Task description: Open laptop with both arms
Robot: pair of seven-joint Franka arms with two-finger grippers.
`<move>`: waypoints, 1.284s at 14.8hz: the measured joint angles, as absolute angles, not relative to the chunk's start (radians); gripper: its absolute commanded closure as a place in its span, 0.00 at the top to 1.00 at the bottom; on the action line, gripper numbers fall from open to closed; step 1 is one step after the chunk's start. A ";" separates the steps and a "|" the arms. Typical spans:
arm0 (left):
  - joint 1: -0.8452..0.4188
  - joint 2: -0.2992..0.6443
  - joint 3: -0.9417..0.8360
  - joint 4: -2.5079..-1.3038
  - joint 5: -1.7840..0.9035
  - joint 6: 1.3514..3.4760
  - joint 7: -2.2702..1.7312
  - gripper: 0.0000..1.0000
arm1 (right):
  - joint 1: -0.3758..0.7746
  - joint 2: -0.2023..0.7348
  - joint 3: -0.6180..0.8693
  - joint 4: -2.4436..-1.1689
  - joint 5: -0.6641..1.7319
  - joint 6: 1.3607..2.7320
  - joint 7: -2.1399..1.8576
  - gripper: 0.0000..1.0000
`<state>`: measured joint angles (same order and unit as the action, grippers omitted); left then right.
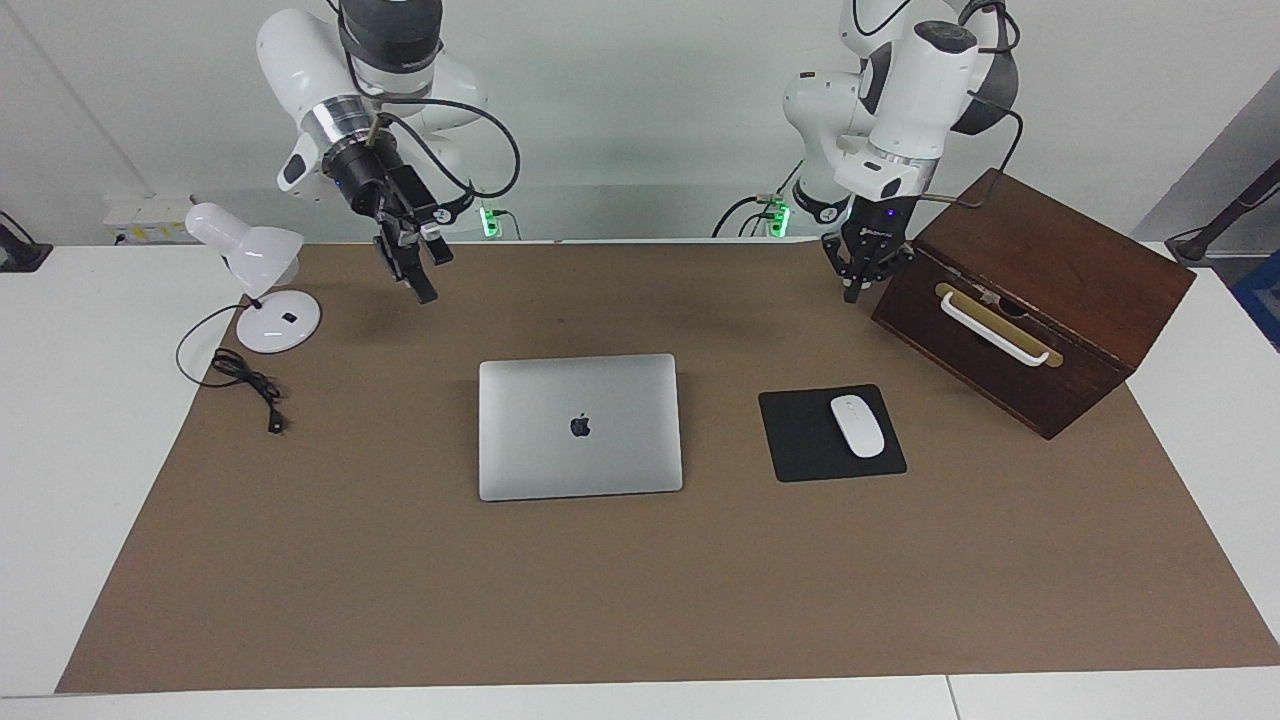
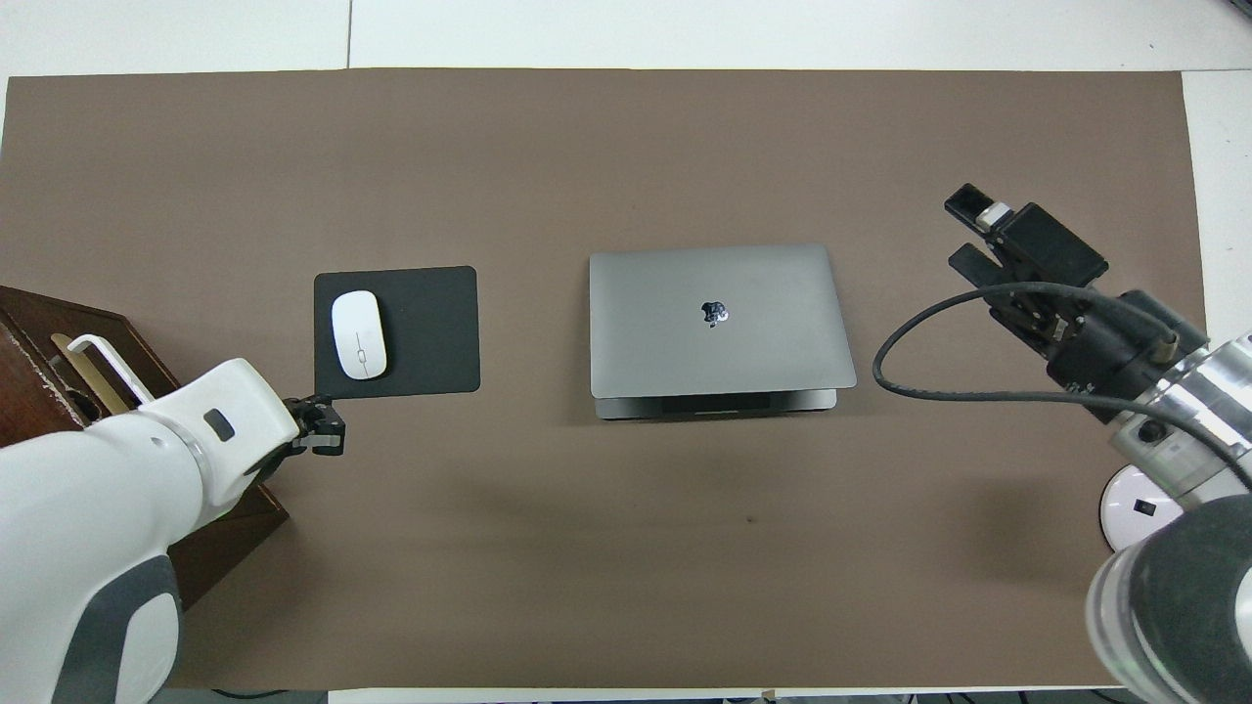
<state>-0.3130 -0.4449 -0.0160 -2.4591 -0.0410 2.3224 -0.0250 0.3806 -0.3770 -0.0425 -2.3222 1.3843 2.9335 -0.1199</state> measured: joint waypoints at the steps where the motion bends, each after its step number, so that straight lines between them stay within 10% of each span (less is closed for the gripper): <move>1: -0.331 -0.448 -0.016 -2.481 -0.041 2.355 -0.030 0.00 | 0.423 -0.384 -0.042 -2.332 1.434 2.989 -0.120 1.00; 19: -0.545 -0.086 -0.016 -2.587 -0.079 3.081 -0.130 0.00 | 0.700 -0.354 0.089 -2.432 2.033 3.404 -0.149 1.00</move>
